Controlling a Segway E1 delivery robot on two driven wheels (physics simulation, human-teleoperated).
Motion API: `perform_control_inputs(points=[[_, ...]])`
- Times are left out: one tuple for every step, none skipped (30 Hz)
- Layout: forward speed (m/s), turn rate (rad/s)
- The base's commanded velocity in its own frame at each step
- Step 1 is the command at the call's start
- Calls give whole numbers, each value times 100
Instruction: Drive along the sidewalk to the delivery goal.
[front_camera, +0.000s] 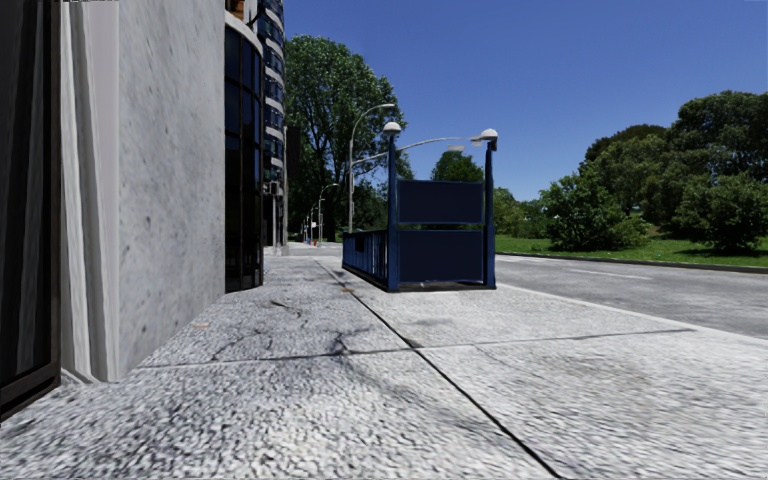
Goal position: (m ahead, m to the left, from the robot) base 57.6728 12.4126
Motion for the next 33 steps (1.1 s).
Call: perform_control_inputs(points=[[200,0],[200,0],[200,0],[200,2],[200,6],[200,13],[200,21],[200,32],[200,32],[200,47],[200,54],[200,58],[200,61],[200,61],[200,61],[200,61],[200,20],[200,5],[200,5],[200,0],[200,0],[200,0],[200,0],[200,0],[200,0],[200,0],[200,0],[200,0],[200,0],[200,0],[200,0],[200,0],[200,0]])
